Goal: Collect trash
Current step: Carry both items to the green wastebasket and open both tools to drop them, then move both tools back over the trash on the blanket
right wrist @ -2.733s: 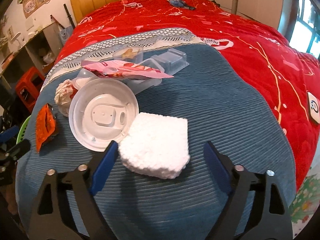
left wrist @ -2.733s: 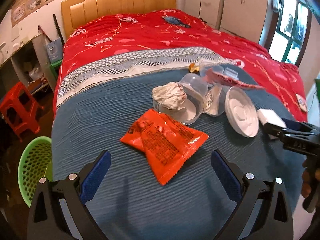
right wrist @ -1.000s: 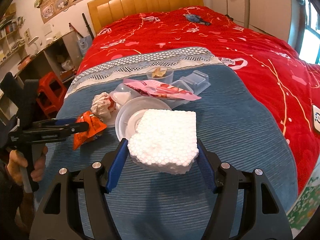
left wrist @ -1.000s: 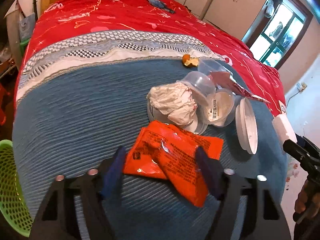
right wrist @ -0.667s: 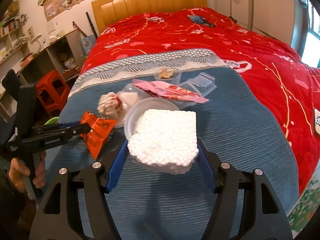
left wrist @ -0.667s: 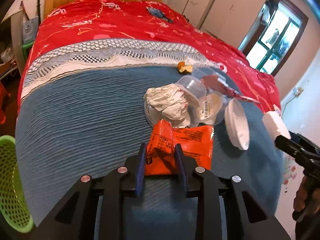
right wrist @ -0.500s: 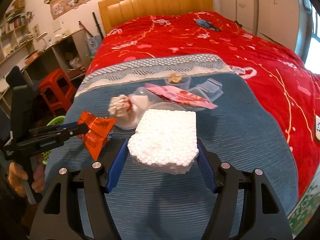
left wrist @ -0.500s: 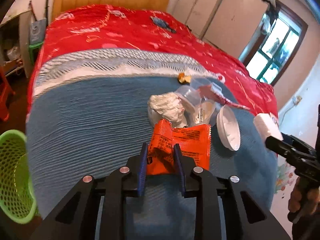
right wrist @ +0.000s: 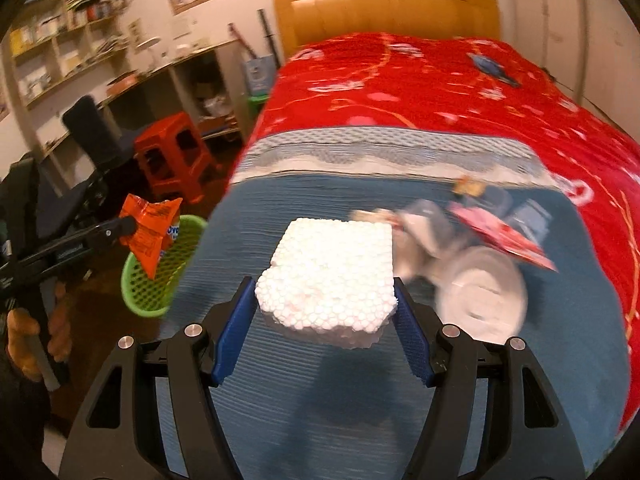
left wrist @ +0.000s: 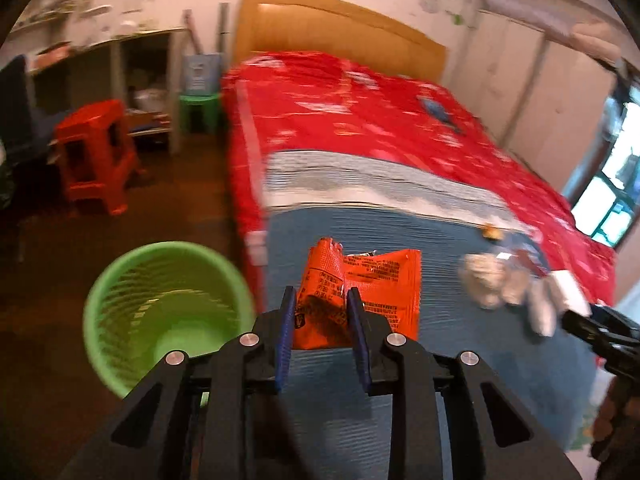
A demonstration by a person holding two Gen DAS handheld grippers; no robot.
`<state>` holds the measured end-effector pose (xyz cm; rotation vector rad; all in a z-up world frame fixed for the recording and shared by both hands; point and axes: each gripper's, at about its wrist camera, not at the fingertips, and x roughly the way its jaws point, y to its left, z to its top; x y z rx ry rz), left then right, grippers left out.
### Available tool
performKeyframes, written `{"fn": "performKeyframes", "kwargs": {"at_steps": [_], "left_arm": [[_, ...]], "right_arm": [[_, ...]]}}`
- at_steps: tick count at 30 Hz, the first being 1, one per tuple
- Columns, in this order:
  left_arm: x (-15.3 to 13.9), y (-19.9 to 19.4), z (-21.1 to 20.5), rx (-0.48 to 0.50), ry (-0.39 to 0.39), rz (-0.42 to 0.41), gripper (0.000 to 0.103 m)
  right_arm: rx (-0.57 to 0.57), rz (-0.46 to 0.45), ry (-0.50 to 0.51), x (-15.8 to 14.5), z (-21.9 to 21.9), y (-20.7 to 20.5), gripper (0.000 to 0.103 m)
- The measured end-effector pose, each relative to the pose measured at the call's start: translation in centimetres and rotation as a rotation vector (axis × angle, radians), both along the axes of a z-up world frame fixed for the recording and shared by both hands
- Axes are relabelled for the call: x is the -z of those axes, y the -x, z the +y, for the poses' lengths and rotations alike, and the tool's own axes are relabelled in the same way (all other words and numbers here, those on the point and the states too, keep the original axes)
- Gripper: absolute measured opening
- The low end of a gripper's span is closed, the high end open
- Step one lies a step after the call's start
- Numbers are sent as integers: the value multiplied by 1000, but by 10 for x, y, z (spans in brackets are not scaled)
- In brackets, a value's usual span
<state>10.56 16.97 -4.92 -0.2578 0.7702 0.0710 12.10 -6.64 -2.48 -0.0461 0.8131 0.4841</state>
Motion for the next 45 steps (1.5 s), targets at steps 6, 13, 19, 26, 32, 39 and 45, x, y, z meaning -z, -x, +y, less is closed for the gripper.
{"fn": "performKeyframes", "kwargs": {"at_steps": [6, 13, 19, 26, 32, 39, 45], "left_arm": [[26, 9, 65, -147, -33, 63, 26], [59, 6, 112, -235, -46, 140, 34], [78, 6, 138, -269, -25, 173, 43], [81, 19, 156, -321, 13, 154, 60], [77, 38, 168, -368, 47, 128, 63], [66, 64, 178, -423, 45, 89, 67], [59, 72, 180, -445, 39, 71, 71]], "right_arm": [[-87, 25, 3, 4, 52, -8, 66], [-163, 53, 9, 11, 106, -15, 67], [-217, 66, 17, 17, 150, -18, 67], [-284, 99, 25, 32, 205, -27, 67], [-349, 154, 32, 49, 252, -34, 67], [-407, 178, 22, 64, 295, -31, 70], [-422, 169, -6, 64, 312, -30, 82]]}}
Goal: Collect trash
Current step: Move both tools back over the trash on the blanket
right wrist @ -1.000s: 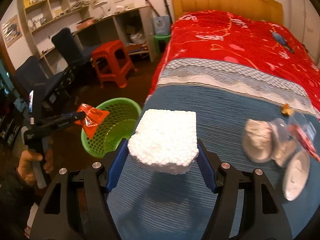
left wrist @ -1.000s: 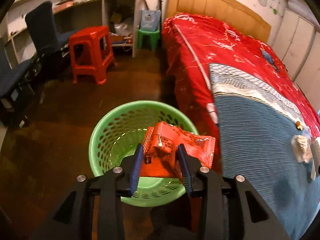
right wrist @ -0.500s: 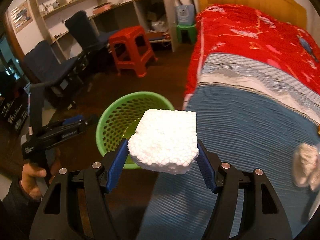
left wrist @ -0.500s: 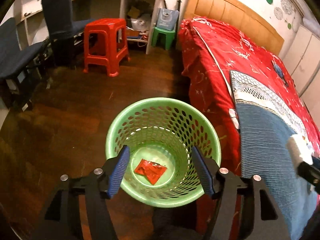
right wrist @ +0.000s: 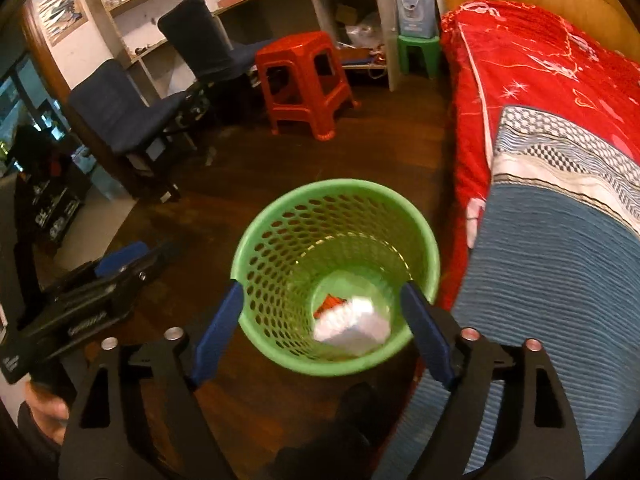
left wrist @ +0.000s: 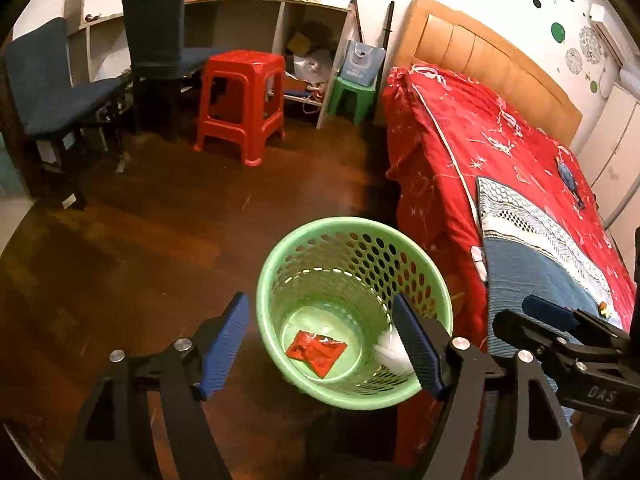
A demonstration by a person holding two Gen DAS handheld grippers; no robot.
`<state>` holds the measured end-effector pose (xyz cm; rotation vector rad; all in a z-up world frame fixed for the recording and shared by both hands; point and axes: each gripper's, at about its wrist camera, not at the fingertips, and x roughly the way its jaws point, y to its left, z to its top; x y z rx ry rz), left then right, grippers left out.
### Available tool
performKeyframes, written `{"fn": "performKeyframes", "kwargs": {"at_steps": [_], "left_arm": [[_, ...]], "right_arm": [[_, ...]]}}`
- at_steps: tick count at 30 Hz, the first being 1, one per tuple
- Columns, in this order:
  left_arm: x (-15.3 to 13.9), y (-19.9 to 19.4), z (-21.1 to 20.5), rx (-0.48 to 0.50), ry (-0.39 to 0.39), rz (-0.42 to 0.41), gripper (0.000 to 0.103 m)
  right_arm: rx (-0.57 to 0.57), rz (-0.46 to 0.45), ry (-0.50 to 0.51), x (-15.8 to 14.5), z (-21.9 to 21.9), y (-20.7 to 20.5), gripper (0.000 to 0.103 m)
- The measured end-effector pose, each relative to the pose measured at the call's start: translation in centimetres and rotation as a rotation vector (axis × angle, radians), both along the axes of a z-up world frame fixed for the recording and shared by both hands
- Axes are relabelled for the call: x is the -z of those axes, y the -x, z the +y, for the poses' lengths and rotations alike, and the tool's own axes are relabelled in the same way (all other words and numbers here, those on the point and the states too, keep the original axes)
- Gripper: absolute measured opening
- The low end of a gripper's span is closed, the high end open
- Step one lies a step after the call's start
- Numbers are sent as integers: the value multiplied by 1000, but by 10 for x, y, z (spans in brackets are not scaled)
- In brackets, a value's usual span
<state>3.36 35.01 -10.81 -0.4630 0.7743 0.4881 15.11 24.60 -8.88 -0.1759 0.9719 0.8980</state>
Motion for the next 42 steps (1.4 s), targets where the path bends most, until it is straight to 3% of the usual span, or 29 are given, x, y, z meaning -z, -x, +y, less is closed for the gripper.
{"fn": "performKeyframes", "kwargs": {"at_steps": [10, 20, 29, 34, 42], "left_arm": [[-18, -3, -29, 49, -11, -22, 76], [-39, -37, -102, 193, -29, -44, 78], [-51, -68, -168, 328, -21, -54, 78], [-52, -84, -199, 392, -17, -45, 78], [-50, -109, -243, 478, -19, -28, 79]], "right_arm": [[63, -42, -16, -26, -55, 7, 84], [250, -85, -24, -49, -184, -3, 86], [414, -159, 52, -63, -304, -24, 91], [465, -134, 99, -61, -365, -48, 93], [435, -35, 122, -44, -427, -83, 94]]}}
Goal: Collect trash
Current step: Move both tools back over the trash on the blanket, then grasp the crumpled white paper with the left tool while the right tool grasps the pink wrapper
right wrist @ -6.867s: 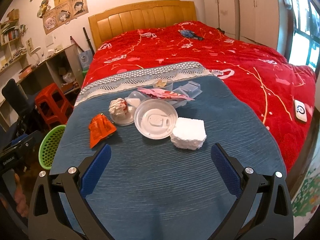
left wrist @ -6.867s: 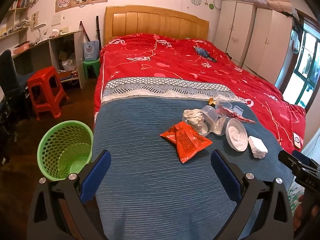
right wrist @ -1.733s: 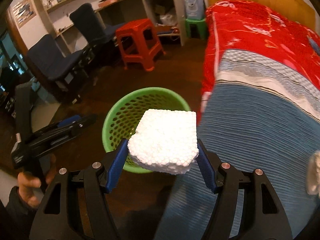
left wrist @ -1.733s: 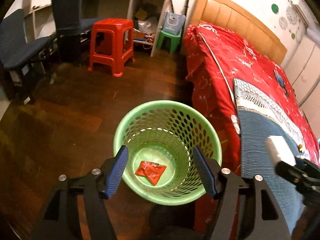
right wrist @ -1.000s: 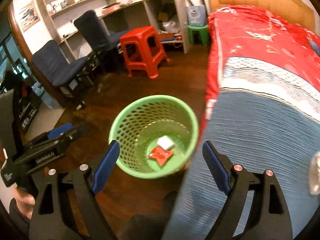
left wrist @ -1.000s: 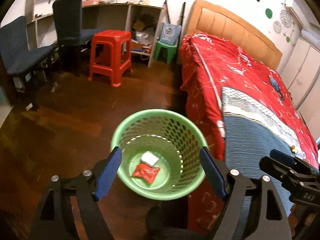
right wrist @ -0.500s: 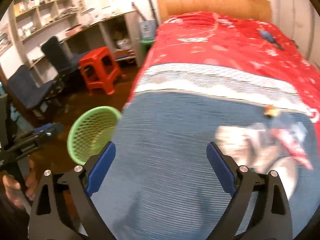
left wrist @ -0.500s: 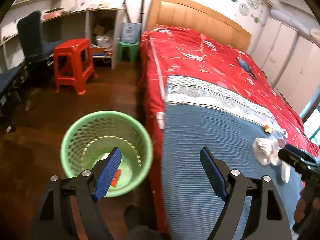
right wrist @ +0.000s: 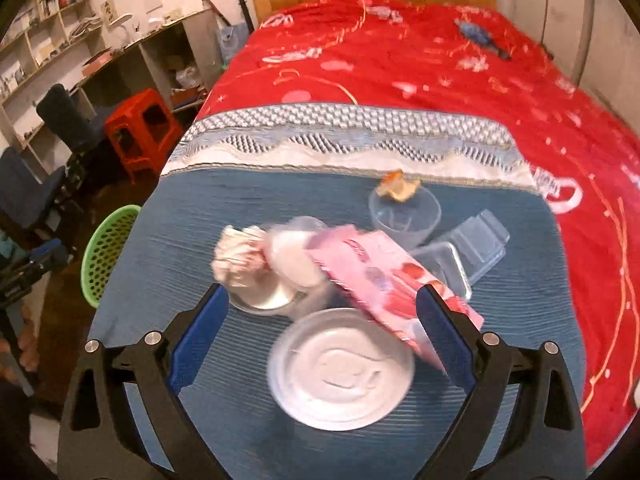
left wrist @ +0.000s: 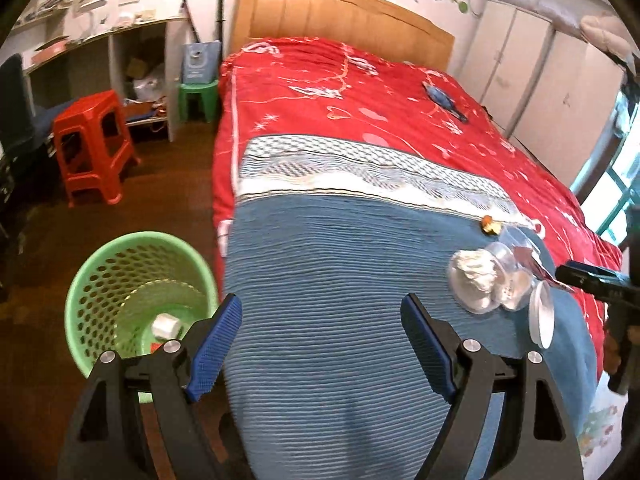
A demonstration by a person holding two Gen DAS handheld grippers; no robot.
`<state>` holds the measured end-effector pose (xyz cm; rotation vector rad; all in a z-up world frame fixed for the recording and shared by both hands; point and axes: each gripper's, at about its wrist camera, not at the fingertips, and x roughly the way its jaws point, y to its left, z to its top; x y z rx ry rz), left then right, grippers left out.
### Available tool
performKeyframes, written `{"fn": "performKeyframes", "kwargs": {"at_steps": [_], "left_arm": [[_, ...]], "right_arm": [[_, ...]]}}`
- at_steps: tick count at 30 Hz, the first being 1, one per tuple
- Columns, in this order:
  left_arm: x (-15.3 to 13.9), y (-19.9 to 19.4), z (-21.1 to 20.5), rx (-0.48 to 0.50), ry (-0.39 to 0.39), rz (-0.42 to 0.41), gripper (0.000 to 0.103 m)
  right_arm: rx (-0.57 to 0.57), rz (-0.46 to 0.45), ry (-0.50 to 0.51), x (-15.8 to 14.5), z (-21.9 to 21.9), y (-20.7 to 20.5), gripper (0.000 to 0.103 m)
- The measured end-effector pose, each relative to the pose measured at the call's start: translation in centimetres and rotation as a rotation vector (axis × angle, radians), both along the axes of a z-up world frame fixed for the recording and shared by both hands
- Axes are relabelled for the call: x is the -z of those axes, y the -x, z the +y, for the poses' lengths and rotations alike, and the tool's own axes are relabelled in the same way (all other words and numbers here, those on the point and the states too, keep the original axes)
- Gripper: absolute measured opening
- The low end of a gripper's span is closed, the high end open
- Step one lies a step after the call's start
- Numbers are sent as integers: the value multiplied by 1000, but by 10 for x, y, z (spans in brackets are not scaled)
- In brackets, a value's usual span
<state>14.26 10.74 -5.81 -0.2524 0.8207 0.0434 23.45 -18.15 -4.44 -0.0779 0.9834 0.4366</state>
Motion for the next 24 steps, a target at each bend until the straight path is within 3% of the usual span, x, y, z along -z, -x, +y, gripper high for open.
{"fn": "performKeyframes", "kwargs": {"at_steps": [13, 16, 24], "left_arm": [[3, -39, -61, 183, 47, 19, 79], [5, -47, -77, 228, 42, 23, 80], [17, -77, -112, 329, 49, 56, 81]], "right_arm": [[-137, 111, -43, 28, -13, -40, 94], [-135, 125, -48, 34, -16, -46, 94], [-102, 223, -174, 48, -31, -59, 93]]}}
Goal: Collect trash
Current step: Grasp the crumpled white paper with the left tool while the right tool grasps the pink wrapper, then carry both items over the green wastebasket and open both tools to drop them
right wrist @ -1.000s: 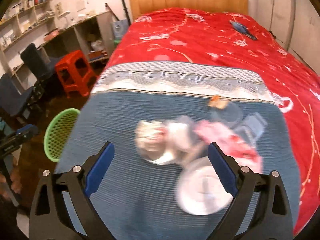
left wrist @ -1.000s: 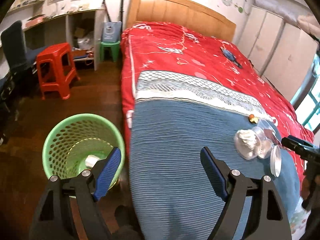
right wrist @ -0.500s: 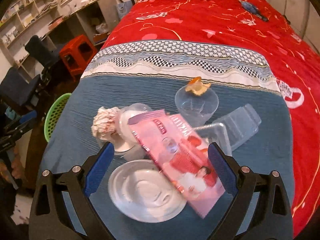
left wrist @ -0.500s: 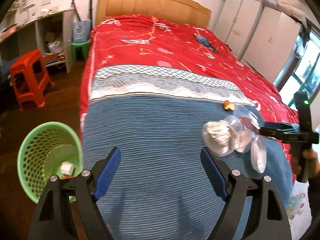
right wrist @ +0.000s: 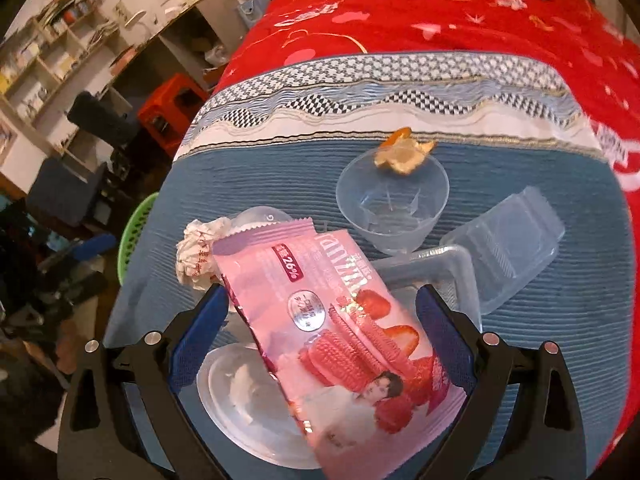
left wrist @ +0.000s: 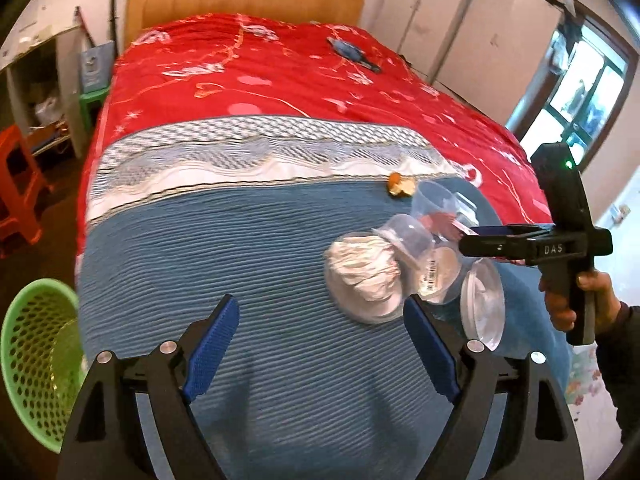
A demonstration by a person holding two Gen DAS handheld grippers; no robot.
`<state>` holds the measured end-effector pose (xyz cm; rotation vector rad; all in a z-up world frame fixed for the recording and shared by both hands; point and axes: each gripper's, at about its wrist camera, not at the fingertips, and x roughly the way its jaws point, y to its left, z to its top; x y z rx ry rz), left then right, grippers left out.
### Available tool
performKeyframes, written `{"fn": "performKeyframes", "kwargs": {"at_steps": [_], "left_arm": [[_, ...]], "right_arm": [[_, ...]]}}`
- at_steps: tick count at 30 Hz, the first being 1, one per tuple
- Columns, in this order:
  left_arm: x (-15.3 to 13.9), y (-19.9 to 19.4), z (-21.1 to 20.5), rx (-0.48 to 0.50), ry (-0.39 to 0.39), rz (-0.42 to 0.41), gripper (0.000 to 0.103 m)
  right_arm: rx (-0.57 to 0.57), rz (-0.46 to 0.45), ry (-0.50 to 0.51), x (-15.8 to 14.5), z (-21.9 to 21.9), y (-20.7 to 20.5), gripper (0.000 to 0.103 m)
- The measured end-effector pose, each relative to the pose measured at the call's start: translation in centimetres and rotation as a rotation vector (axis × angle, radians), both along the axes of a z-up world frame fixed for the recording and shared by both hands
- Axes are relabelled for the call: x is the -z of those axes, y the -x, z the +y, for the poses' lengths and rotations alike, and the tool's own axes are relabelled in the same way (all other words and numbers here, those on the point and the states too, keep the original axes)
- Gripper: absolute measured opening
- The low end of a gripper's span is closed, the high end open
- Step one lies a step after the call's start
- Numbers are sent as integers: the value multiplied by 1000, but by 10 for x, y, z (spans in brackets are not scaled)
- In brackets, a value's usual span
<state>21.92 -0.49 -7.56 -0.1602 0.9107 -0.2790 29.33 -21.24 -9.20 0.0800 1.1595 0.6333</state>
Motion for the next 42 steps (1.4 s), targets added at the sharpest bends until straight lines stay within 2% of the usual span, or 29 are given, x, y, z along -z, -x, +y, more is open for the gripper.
{"fn": "performKeyframes", "kwargs": {"at_steps": [2, 4, 7, 12, 17, 18, 23, 32, 42], "left_arm": [[5, -7, -8, 22, 1, 14, 81], [10, -16, -17, 45, 0, 25, 81], [15, -29, -32, 70, -14, 29, 79], [23, -43, -51, 119, -27, 28, 67], [29, -48, -69, 159, -91, 11, 54], [29, -49, -71, 161, -104, 7, 48], [27, -50, -72, 152, -118, -14, 38], [5, -31, -61, 116, -108, -76, 35], [-38, 13, -8, 3, -19, -151, 35]], "right_arm": [[2, 6, 1, 1, 0, 1, 91], [-5, 13, -17, 2, -2, 3, 82], [0, 6, -28, -1, -4, 6, 76], [5, -15, -41, -5, -5, 13, 69], [26, -43, -52, -10, -10, 18, 64], [33, -47, -63, -12, -12, 19, 63], [60, -72, -93, -21, -16, 24, 61], [88, -125, -129, -45, -16, 36, 60], [64, -208, -170, -88, 11, 61, 60]]}}
